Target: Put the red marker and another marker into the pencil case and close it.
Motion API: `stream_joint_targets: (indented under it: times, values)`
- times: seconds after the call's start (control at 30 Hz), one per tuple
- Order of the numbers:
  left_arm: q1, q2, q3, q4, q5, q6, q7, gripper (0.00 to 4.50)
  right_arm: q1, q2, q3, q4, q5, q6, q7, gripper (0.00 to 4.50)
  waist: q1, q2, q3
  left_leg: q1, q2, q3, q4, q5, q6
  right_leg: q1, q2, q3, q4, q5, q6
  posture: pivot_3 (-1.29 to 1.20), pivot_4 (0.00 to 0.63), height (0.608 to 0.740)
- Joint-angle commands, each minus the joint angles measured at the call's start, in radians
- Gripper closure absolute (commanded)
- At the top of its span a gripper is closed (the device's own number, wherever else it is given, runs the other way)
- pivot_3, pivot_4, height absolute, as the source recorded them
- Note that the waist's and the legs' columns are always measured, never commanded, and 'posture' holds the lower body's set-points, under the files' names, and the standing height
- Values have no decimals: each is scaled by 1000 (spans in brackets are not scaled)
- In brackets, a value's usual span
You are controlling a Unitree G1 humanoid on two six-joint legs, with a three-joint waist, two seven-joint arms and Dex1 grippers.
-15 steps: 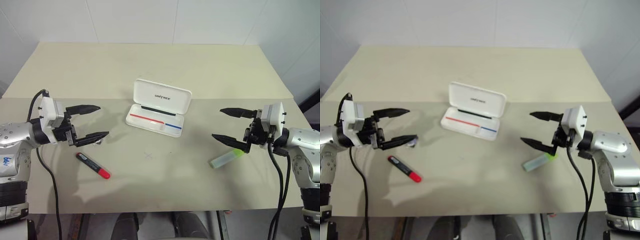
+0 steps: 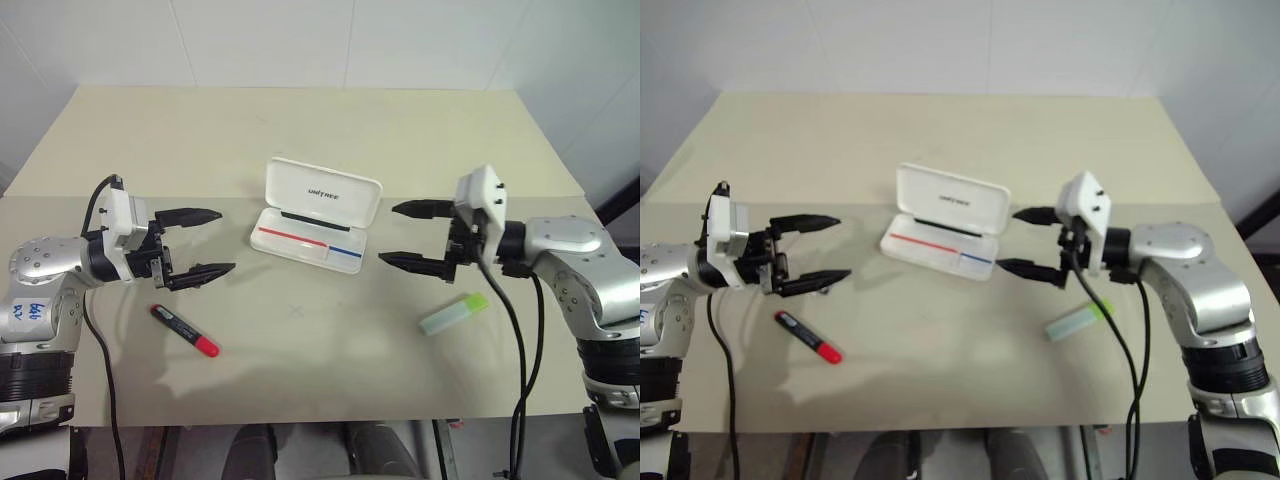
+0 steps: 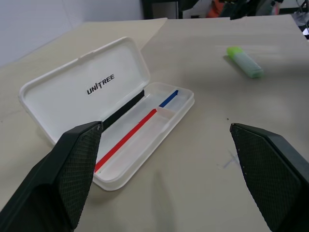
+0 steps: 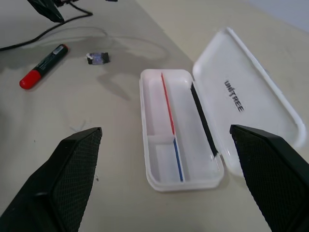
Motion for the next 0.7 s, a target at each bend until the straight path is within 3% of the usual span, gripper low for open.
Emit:
stream_joint_targets:
  times: [0.03, 0.23, 0.37, 0.7]
  values:
    - [-7, 6, 32, 10, -7, -28, 3, 0, -40, 14, 62, -37, -44, 24, -22, 648, 0, 0, 0, 0, 0, 0, 0, 0, 0, 0, 0, 0, 0, 0, 0, 0, 150, 740]
    - [-1, 5, 34, -5, -13, -23, 24, 0, -99, 47, 196, -7, -123, 74, -18, 2715, 1, 0, 0, -1, 0, 0, 0, 0, 0, -1, 0, 0, 0, 0, 0, 0, 150, 740]
    - [3, 15, 27, 16, 3, -40, 11, 0, -172, 85, 284, 51, -196, 146, -48, 2715, -6, 0, 0, -1, 0, 1, 1, 0, 0, -1, 0, 0, 1, 0, 0, 0, 150, 740]
    - [67, 50, 71, -58, -19, -8, 22, 0, -262, 171, 366, 275, -335, 43, -10, 2715, -16, 0, 0, -2, 0, 0, -1, 0, 0, -2, -1, 0, 0, 0, 0, 0, 150, 740]
